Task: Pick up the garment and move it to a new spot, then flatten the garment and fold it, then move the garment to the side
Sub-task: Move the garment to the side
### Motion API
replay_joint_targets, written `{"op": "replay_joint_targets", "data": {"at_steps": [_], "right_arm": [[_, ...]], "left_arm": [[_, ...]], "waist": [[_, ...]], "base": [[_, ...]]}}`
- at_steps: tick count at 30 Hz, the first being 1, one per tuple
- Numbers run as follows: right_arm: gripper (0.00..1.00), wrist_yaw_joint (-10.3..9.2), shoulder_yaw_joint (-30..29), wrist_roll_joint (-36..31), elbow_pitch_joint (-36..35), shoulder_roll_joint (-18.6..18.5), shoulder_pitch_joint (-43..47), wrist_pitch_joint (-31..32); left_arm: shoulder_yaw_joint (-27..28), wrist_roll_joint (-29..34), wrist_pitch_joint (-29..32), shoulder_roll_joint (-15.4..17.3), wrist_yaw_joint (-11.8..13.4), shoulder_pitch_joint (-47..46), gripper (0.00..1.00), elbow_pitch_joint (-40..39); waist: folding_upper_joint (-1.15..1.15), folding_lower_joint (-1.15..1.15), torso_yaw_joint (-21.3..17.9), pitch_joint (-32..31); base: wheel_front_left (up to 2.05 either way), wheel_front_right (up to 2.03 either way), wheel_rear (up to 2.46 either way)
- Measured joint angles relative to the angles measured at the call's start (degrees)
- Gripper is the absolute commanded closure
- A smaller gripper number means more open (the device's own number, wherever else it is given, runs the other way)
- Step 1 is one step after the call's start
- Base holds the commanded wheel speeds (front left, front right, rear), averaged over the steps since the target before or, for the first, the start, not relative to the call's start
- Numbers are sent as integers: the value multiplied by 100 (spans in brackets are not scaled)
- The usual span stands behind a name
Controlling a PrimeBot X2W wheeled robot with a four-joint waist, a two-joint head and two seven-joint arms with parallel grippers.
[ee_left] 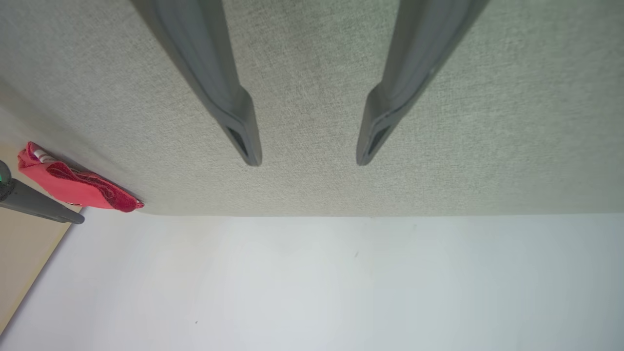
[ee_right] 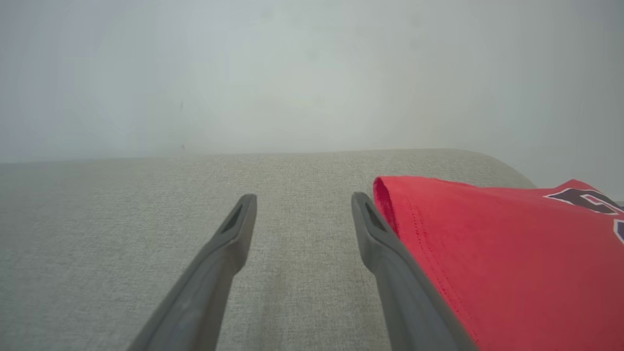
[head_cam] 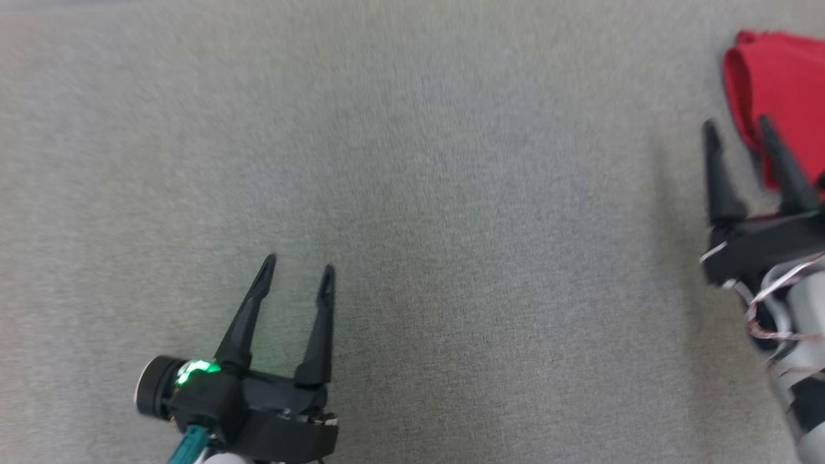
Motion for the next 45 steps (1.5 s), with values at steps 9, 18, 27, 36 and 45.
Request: {"op": "replay_joint_targets", "data": {"at_steps": [9, 18, 27, 36, 45], "right_arm": [[0, 0, 13, -545, -613, 530, 843, 0], [0, 0, -271, -790, -1139, 1050, 1975, 0], [0, 0, -589, -1043, -1668, 1346, 2994, 0], [0, 0, -657, -1445, -1870, 1448, 3734, 0], [0, 0, -630, -1436, -1913, 1499, 3962, 0]], "left_arm": [[509, -145, -8, -68, -4, 492, 0, 57], [1250, 33, -9, -121, 85, 1311, 0, -223], [1332, 387, -9, -74, -155, 2008, 0, -212], [1238, 675, -9, -63, -338, 2381, 0, -136], [1322, 550, -9, -137, -383, 2538, 0, -67]], "waist": [[0, 0, 92, -803], [-1, 0, 103, -1750], [-1, 0, 79, -2441], [0, 1, 133, -2789], [0, 1, 114, -2889]], "base": [[0, 0, 0], [0, 0, 0], [0, 0, 0], [0, 0, 0], [0, 0, 0]]}}
